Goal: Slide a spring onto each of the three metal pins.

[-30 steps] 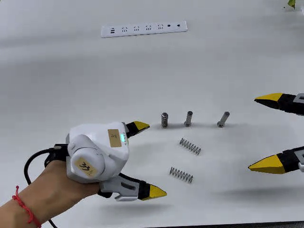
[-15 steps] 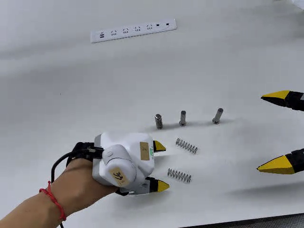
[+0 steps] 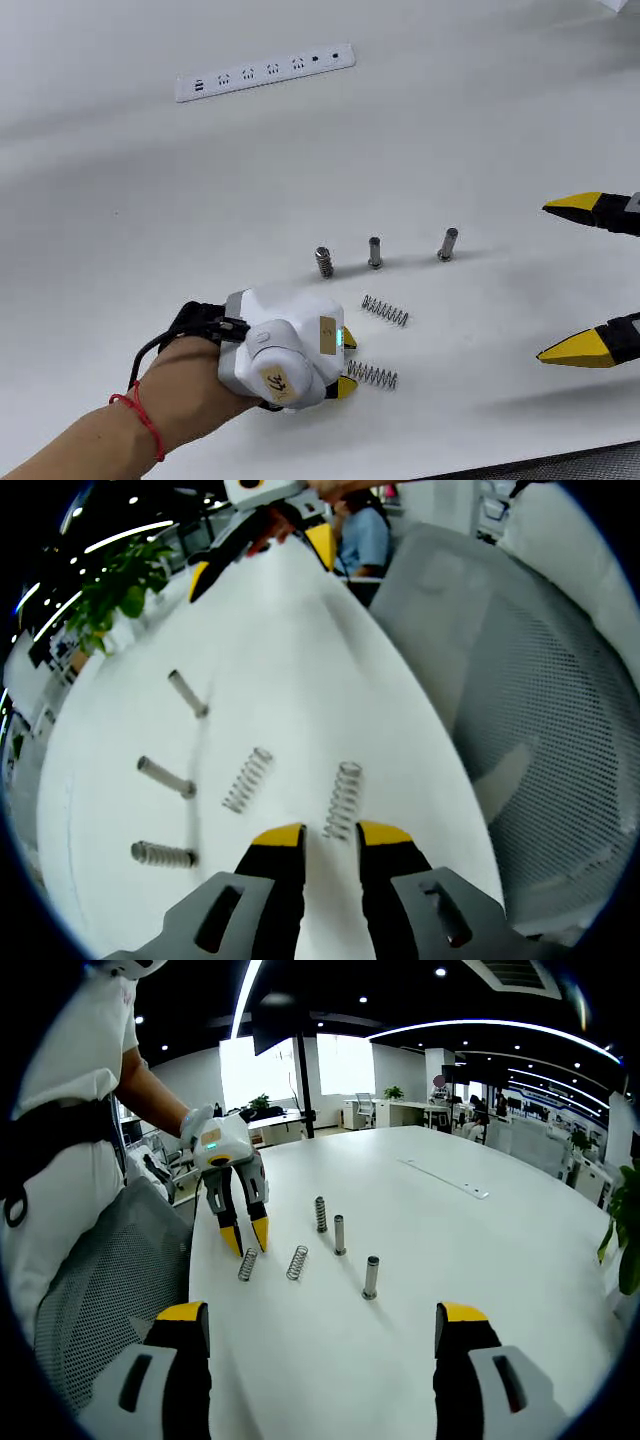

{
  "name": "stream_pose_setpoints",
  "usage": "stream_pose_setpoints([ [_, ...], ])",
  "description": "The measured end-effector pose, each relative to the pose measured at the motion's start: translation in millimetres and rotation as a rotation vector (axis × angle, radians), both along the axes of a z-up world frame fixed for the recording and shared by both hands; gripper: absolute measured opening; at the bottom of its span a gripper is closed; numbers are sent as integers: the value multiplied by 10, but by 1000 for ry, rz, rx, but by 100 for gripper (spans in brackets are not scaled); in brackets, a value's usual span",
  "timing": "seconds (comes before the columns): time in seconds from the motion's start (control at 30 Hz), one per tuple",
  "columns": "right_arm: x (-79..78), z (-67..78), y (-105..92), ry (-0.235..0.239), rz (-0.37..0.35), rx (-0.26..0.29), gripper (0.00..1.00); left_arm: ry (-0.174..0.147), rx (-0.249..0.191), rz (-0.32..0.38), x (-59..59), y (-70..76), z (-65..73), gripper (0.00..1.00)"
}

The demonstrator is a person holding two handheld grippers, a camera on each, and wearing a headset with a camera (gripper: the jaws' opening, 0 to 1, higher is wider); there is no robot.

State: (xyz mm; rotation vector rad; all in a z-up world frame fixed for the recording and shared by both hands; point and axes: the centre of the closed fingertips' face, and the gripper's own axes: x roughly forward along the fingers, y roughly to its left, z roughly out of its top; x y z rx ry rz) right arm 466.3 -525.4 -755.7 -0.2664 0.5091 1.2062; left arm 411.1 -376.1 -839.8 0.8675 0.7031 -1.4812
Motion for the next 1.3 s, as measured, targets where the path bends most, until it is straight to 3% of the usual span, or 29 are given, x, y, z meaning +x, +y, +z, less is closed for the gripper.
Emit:
stream_pose_setpoints([
  [0.23, -3, -10, -25, 2, -8, -3, 94, -3, 50, -54, -42, 14, -95, 17],
  [1.3, -36, -42, 10, 10, -18, -17, 91, 12, 34, -27, -48, 31, -77, 11],
])
